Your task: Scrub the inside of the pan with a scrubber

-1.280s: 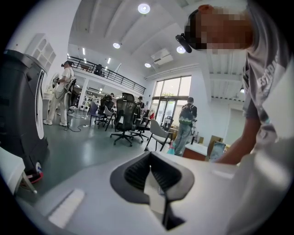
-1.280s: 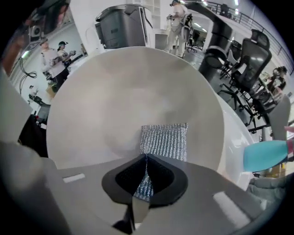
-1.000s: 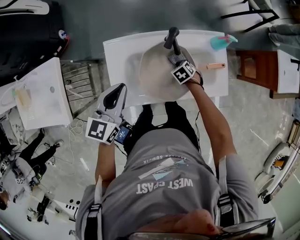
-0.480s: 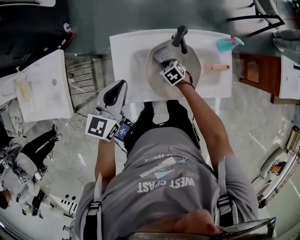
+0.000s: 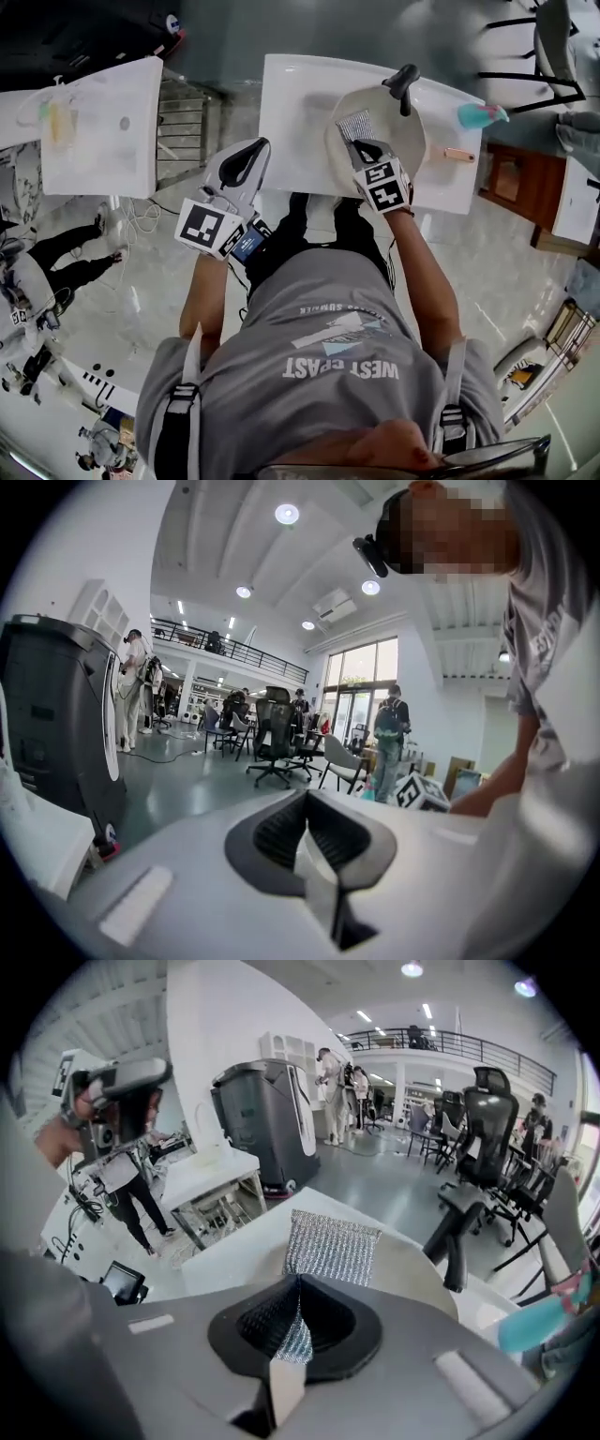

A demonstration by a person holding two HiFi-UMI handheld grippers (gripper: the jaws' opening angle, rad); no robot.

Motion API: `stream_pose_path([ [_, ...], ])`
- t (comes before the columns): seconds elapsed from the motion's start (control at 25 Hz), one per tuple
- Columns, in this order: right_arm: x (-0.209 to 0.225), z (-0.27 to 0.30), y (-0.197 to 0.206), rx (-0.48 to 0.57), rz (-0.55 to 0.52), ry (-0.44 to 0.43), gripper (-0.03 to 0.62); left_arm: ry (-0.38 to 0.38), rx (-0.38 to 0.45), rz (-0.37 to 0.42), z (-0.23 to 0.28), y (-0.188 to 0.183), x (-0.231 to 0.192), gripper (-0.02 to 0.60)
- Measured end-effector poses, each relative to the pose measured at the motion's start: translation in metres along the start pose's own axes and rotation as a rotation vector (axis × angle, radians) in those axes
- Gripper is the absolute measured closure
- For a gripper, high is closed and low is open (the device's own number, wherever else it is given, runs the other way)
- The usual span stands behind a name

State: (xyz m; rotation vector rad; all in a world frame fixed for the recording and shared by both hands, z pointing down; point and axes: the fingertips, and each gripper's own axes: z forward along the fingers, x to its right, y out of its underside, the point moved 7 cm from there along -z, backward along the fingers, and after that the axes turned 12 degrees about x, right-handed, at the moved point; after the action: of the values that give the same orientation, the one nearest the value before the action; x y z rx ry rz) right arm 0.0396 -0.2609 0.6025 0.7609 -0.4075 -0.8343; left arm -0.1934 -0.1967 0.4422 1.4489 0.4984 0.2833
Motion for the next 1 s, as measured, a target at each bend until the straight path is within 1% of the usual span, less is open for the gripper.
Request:
stream_pose_path([
  [0.12,-0.042,-0.015,-0.028,0.053,-0.065,-0.044,0.580,-0.012,0.019,0.005,-0.021,-0.005,-0.006,0.580],
  [0.24,-0.092,-0.013,-0.044,0.067,-0.106,-0.117,0.580,-0.030,0.030,0.003,-0.047,-0.002,-0.015,0.580],
  [0.4,-0.152,0.011,-0.044,0.020,-0.204,-0.236,0.580,-0.075,0.043,-0.003,-0.079,0.001,-0.024,0.580],
  [0.56,-0.193,0.043,-0.030,-0.064,-0.270,-0.324,0.580,-0.118,0.056,-0.010,-0.103,0.003,-0.033,0.580],
  [0.72,-0.212,0.074,-0.009,-0.152,-0.307,-0.345,0.579,-0.152,0.063,-0.018,-0.124,0.006,-0.036,0.580],
  [1.0,-0.213,0.110,0.018,-0.270,-0.313,-0.310,0.576,-0.181,0.062,-0.028,-0.151,0.011,-0.039,0.580],
])
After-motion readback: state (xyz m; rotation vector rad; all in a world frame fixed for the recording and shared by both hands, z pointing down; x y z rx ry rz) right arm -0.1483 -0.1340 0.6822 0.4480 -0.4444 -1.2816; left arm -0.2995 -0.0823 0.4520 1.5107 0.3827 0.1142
